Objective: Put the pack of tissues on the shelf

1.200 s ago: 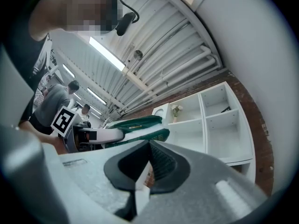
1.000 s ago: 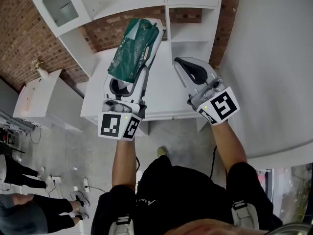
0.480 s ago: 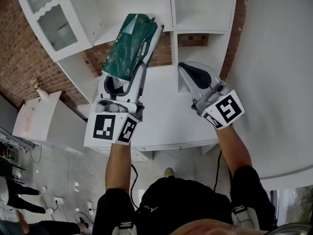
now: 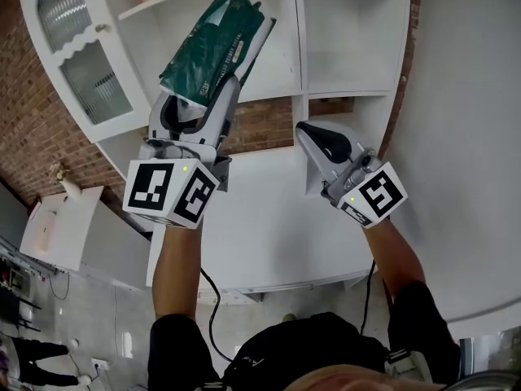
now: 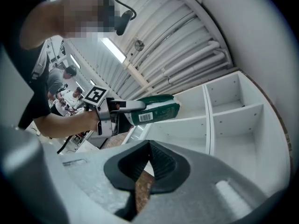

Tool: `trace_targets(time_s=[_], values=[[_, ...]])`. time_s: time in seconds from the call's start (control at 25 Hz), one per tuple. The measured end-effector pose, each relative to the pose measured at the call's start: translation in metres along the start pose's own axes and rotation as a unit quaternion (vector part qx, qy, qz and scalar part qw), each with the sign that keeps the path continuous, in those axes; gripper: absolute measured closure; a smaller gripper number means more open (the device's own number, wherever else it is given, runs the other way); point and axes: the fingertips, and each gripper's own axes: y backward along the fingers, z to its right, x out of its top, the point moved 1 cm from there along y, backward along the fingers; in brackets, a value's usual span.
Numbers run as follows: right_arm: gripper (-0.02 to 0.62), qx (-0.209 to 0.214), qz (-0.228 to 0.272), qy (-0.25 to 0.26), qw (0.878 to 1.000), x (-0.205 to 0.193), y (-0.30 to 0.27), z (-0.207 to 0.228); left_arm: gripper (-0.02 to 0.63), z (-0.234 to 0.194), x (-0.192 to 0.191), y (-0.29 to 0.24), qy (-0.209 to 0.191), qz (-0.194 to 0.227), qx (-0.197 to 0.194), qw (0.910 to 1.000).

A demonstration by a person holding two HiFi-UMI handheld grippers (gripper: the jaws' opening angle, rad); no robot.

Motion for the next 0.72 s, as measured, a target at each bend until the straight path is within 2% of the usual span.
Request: trace_targets(time_s=[0.16, 0.36, 0.72], values=[[0.595, 0.011, 0.007, 0.012, 1.0, 0.002, -0.012, 0.014, 0.342, -0.017, 0.01, -0.025, 0.015, 0.008, -0.007, 0.9998], [0.594, 0.03, 0.024, 0.028, 0.999, 0.006, -0.018, 0.037, 0.342, -0.034, 0.017, -0.056, 0.026, 0.005, 0.013, 0.9996], [0.594, 0.072, 0.05, 0.052, 0.995, 0.009, -0.02, 0.096, 0.342, -0.053, 0.031, -0.125, -0.009, -0.016, 0.06, 0.998]])
